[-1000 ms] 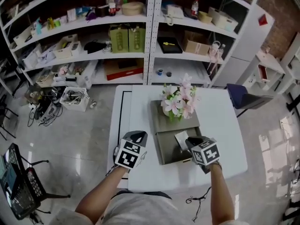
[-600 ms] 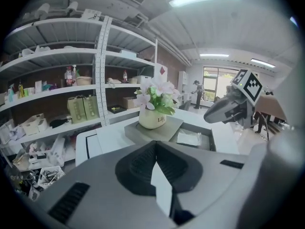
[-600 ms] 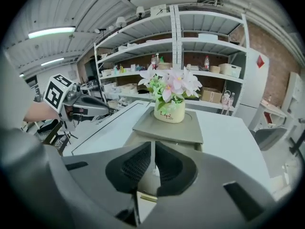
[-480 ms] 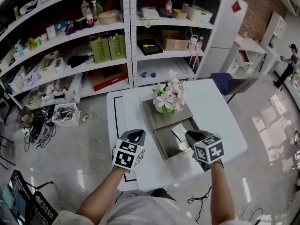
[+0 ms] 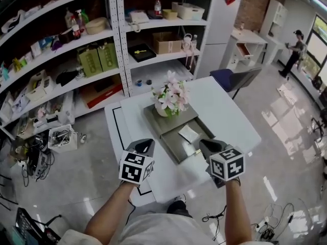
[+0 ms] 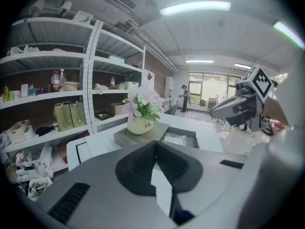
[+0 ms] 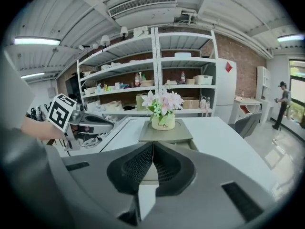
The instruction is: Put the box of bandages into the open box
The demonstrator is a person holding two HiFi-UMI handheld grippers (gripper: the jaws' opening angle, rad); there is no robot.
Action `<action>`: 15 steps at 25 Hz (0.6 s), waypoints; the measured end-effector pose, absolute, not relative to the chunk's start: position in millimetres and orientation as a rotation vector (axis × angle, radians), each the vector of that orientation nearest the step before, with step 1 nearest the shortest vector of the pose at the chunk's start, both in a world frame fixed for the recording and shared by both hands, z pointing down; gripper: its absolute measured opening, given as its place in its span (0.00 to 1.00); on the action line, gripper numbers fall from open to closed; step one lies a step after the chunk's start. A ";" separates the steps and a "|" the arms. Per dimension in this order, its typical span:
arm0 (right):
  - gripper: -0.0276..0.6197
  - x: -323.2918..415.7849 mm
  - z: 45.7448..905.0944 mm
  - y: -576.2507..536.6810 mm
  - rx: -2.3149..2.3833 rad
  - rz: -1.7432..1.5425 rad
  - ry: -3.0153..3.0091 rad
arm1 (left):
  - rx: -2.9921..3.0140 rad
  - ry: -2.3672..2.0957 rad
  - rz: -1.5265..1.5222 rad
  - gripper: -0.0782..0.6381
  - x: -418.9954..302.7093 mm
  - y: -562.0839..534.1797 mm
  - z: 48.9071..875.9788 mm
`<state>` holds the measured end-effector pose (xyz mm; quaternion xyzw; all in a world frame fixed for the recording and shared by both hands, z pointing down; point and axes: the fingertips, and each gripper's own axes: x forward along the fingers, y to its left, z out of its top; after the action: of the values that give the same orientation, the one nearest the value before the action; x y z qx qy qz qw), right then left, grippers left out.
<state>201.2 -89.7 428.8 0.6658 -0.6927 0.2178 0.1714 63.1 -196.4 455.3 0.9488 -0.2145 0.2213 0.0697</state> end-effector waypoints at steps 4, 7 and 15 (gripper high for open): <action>0.05 192.7 419.4 -70.8 2.007 0.636 -1.974 | 2.893 -0.604 0.645 0.12 59.9 -185.4 447.1; 0.05 186.4 416.5 -57.6 2.091 0.640 -1.961 | 2.915 -0.570 0.636 0.12 56.1 -177.6 444.2; 0.05 162.3 418.0 -26.5 2.249 0.583 -1.902 | 2.962 -0.494 0.635 0.12 46.4 -158.9 441.2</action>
<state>162.3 -26.5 418.0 0.7472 -0.6319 0.1936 0.0695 46.4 -158.9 441.2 0.9644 -0.1607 0.2068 0.0364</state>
